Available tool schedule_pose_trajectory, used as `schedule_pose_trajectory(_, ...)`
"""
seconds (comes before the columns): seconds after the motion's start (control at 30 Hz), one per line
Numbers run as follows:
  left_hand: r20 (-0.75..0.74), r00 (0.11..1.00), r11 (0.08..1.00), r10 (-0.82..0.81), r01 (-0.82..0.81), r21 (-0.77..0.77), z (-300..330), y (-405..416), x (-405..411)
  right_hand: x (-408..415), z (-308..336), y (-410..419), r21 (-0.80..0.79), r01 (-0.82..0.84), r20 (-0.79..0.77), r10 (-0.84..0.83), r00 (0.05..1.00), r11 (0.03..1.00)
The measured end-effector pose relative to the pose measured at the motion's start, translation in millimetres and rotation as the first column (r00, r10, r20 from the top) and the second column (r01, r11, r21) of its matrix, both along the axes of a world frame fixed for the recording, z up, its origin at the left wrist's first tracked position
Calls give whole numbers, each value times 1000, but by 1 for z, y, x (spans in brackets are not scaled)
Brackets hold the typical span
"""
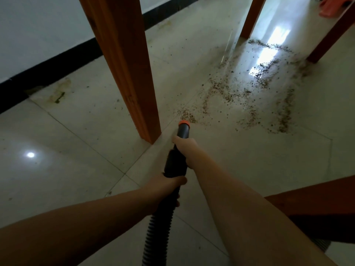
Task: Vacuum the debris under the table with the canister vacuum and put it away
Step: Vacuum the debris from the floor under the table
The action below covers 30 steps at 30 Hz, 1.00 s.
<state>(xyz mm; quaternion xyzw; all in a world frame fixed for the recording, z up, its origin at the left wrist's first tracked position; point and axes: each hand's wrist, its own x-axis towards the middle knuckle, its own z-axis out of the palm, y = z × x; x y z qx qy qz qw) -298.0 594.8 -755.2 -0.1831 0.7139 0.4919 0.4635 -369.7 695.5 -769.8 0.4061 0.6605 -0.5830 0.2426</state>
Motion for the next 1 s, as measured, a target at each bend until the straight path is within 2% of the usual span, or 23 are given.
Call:
schedule_pose_trajectory(0.13, -39, 999, 998, -8, 6, -56, -1, -4, -17, -17, -2, -8, -11, -18, -23, 18, 1000, 1000)
schedule_pose_trajectory(0.47, 53, 972, 972, -227, 230, -50, -9, 46, 3, 29, -22, 54, 76, 232, -30, -230, 973, 970)
schedule_pose_trajectory(0.6, 19, 978, 977, -208, 209, -52, -17, 54, 3, 30, -25, 66, 98, 256, -51, -252, 966, 962)
schedule_pose_trajectory(0.7, -16, 990, 990, -137, 137, -13, -20, 49, -5, 13, -21, 58, 87, 224, -57, -220, 974, 971)
schedule_pose_trajectory(0.87, -34, 999, 999, 4, -3, 50, -23, 27, -17, -18, -14, 30, 30, 24, -29, -23, 999, 999)
schedule_pose_trajectory(1.0, -75, 991, 990, 112, -105, 95, -24, 16, -30, -40, -12, 10, 63, -82, -36, 84, 996, 995)
